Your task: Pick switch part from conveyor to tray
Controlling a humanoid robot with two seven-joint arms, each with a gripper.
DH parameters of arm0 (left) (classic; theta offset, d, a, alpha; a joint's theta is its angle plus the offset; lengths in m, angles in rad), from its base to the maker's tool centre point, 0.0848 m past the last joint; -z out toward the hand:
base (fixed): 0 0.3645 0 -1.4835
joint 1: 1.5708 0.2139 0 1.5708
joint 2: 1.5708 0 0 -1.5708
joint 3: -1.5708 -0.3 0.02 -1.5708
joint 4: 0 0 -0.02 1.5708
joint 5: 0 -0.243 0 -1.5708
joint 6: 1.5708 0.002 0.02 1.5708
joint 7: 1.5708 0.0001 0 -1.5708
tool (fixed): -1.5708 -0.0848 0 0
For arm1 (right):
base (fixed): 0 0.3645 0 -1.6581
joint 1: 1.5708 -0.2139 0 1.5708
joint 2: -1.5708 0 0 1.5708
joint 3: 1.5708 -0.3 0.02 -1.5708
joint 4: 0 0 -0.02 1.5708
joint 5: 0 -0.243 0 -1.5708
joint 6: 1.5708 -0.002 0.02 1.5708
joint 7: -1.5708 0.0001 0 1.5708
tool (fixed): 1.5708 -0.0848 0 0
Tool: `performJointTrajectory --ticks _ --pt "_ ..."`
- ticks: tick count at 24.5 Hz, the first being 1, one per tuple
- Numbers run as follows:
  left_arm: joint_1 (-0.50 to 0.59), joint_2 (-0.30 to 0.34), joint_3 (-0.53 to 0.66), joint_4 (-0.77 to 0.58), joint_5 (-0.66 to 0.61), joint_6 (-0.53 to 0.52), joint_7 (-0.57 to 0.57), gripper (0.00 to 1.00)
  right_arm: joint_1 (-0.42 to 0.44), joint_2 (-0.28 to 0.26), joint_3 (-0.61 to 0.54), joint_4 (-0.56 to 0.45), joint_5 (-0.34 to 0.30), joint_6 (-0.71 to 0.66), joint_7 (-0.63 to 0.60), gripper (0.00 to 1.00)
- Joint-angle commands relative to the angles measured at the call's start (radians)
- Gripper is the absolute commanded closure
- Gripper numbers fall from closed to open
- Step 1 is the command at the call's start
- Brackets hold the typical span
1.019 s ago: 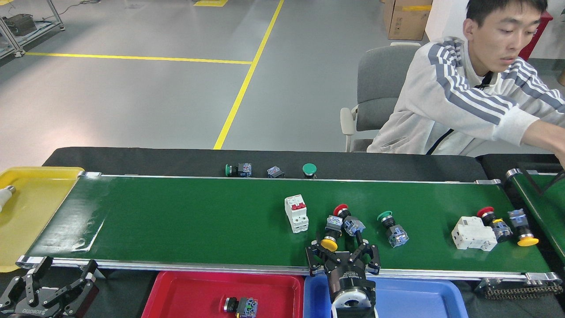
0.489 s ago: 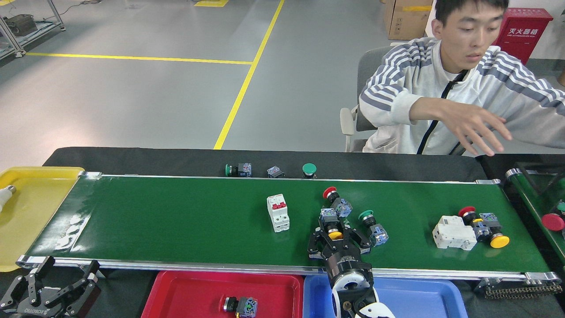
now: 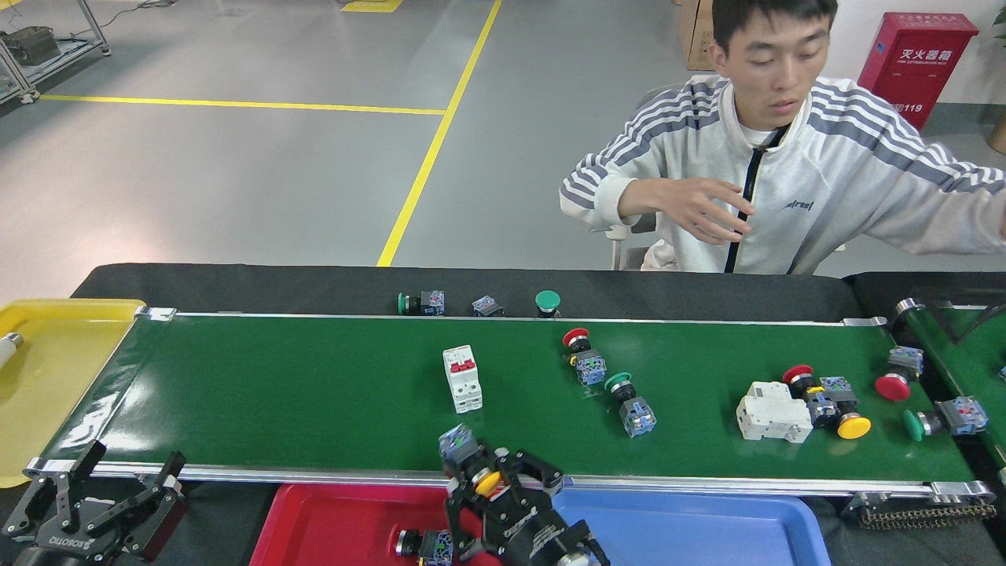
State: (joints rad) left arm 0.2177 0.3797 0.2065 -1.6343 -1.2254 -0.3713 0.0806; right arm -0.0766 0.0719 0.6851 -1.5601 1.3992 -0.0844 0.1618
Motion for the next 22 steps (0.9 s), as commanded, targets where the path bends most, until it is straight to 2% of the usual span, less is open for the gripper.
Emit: performJointTrajectory --ticks 1,3,6,9,10,12,14,18,22 --pt "-0.023 -0.005 -0.028 -0.018 -0.003 0.015 -0.007 0.0 -0.005 0.003 -0.009 -0.021 -0.002 -0.017 -0.008 0.0" --pt "-0.037 -0.03 -0.061 -0.024 -0.008 0.031 -0.03 0.0 0.008 -0.001 -0.058 -0.052 -0.005 -0.001 -0.011 0.0" --pt "-0.11 -0.097 -0.157 -0.07 -0.114 0.074 -0.093 0.0 0.115 -0.003 -0.226 -0.127 -0.005 0.083 -0.053 0.0" --pt "-0.164 -0.223 -0.208 -0.081 -0.253 0.086 -0.122 0.0 0.216 0.0 -0.407 -0.178 -0.005 0.103 -0.157 0.0" --pt "-0.192 -0.285 -0.22 -0.07 -0.316 0.086 -0.136 0.0 0.262 0.008 -0.478 -0.179 -0.005 0.107 -0.191 0.0" --pt "-0.227 -0.38 -0.237 -0.041 -0.417 0.086 -0.159 0.0 0.296 0.028 -0.578 -0.178 -0.006 0.143 -0.208 0.0" --pt "-0.247 -0.438 -0.237 0.005 -0.493 0.086 -0.163 0.0 0.301 0.042 -0.642 -0.172 -0.006 0.181 -0.202 0.0" --pt "-0.281 -0.444 -0.234 0.091 -0.502 0.088 -0.163 0.0 0.276 0.031 -0.644 -0.138 0.0 0.232 -0.186 0.0" --pt "-0.347 -0.44 -0.226 0.194 -0.502 0.114 -0.163 0.0 0.21 0.032 -0.601 -0.092 0.007 0.239 -0.134 0.0"
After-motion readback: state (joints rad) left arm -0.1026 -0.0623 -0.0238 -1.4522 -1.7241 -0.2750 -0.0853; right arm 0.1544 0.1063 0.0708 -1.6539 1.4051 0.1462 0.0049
